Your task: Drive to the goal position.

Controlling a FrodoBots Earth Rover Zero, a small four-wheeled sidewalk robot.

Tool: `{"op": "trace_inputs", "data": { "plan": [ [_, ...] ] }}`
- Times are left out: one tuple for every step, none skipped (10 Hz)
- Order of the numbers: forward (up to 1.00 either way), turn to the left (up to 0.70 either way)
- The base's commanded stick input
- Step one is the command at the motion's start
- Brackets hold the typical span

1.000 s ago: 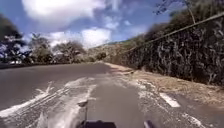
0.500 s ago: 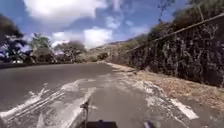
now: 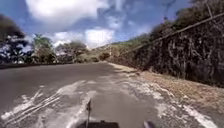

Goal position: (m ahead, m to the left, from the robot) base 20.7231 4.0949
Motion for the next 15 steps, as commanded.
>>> {"op": "trace_inputs", "data": {
  "plan": [
    [0.63,0.00],
    [0.63,0.00],
    [0.63,0.00],
    [0.63,0.00],
    [0.63,0.00],
    [0.63,0.00],
    [0.63,0.00],
    [0.63,0.00],
    [0.63,0.00],
    [0.63,0.00],
    [0.63,0.00],
    [0.63,0.00],
    [0.63,0.00],
    [0.63,0.00],
    [0.63,0.00]
  ]
}}
